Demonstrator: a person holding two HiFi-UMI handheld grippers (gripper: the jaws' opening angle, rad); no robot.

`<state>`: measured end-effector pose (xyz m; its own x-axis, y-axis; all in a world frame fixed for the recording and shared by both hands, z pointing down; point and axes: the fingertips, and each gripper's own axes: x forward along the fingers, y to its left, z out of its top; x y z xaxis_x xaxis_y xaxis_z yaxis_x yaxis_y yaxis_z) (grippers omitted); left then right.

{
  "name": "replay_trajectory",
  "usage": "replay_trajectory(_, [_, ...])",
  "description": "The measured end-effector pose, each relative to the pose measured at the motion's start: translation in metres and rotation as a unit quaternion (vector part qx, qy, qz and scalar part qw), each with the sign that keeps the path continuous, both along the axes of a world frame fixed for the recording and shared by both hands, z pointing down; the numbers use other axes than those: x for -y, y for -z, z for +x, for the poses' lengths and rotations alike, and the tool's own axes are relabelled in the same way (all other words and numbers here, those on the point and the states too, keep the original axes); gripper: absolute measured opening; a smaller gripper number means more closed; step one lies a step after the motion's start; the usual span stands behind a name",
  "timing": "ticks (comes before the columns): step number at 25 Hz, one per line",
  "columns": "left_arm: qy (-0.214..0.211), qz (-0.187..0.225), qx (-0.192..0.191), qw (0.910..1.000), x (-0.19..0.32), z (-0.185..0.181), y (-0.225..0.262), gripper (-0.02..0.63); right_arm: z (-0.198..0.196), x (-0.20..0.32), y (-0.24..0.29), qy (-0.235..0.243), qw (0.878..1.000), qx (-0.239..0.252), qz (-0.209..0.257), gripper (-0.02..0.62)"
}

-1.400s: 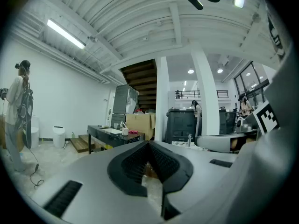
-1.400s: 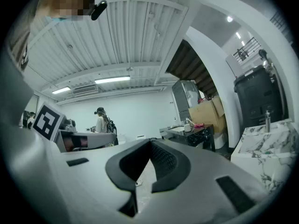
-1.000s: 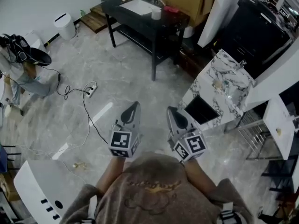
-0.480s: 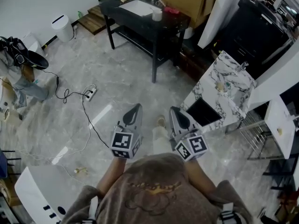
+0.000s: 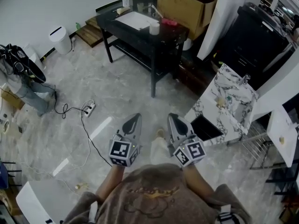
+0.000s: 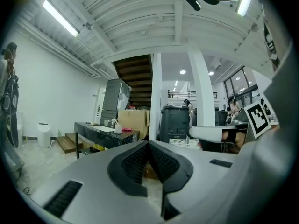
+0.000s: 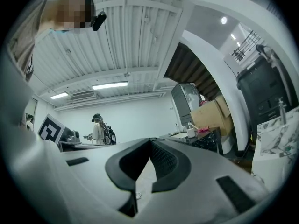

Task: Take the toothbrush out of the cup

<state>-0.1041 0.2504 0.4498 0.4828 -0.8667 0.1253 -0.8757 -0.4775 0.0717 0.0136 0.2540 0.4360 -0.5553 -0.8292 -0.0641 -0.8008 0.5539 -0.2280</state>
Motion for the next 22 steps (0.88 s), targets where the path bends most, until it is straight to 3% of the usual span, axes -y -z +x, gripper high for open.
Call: replay_trajectory(22, [0.007, -0.007, -0.016, 0.9998, 0.241, 0.040, 0.023, 0.000, 0.050, 0.246, 0.024, 0.014, 1.000, -0.008, -0.001, 0.006])
